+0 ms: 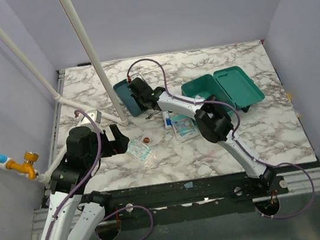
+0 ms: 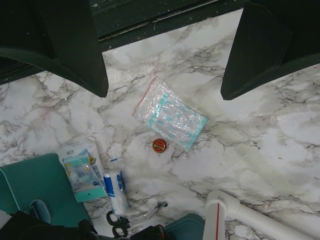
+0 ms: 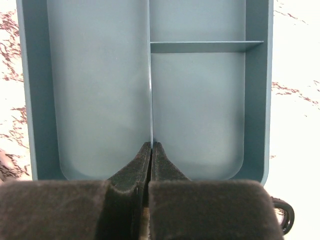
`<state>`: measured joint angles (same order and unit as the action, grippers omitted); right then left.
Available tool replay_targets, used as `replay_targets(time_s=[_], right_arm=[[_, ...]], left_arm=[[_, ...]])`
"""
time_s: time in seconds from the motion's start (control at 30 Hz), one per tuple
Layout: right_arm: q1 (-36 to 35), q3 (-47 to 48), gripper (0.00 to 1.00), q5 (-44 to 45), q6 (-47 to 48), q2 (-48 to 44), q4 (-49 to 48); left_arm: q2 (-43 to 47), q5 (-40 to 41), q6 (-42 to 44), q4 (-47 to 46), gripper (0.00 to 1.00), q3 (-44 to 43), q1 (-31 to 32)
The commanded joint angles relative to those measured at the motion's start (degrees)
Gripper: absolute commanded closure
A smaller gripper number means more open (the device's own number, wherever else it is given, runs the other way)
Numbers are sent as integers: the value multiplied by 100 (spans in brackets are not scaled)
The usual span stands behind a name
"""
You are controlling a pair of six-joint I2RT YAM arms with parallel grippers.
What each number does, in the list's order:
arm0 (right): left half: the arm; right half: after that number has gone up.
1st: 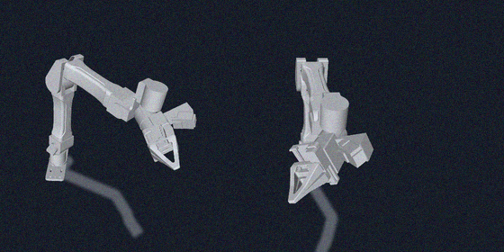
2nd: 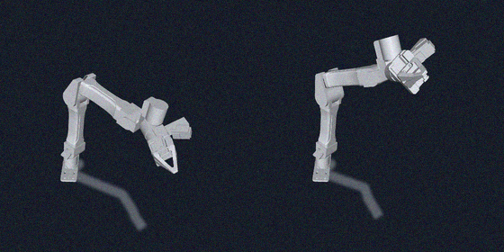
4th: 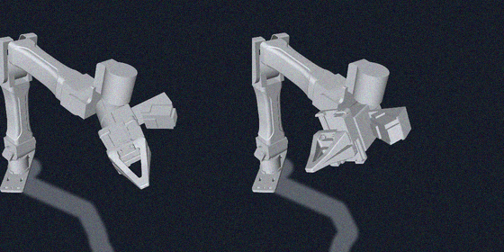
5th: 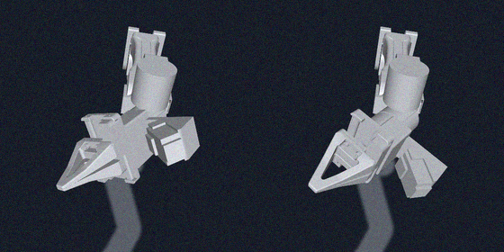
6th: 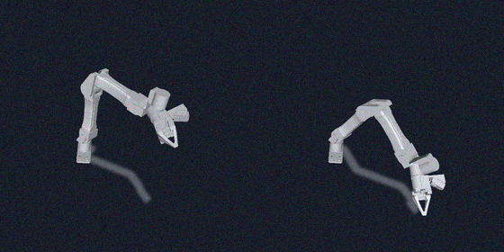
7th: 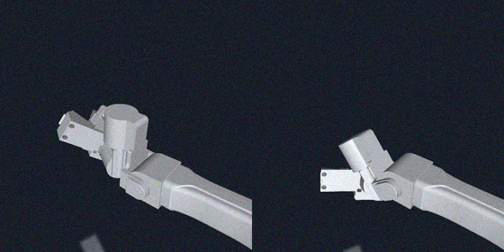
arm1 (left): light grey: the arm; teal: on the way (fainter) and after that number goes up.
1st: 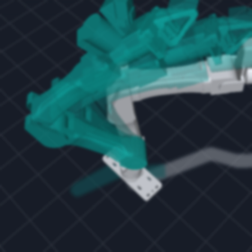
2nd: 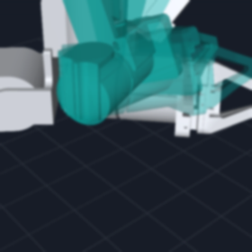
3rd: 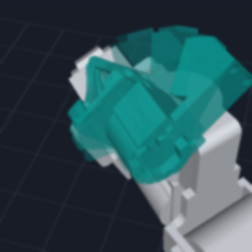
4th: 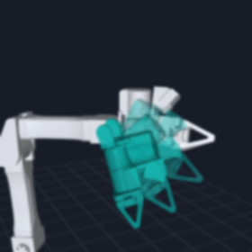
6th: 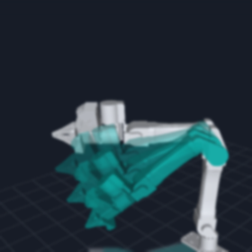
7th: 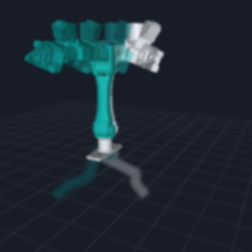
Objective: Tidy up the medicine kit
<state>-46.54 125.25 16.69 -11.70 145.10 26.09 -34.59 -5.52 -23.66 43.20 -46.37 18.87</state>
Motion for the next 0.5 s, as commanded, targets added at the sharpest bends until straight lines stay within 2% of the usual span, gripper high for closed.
replay_targets(time_s=[0.0, 0.13, 0.3, 0.47], right_arm=[[-39, -320, 99, 327, 120, -632, -334], [-39, -750, 99, 357, 197, -1151, -384], [-42, -1757, 99, 297, 233, -2071, -649], [-56, -2431, 99, 265, 316, -2807, -281]], left_arm=[[118, 148, 90, 258, 2, -285, -14], [147, 130, 85, 344, 1, -429, -11], [190, 123, 55, 421, 1, -511, -14], [249, 5, 20, 574, 2, -722, -24]])
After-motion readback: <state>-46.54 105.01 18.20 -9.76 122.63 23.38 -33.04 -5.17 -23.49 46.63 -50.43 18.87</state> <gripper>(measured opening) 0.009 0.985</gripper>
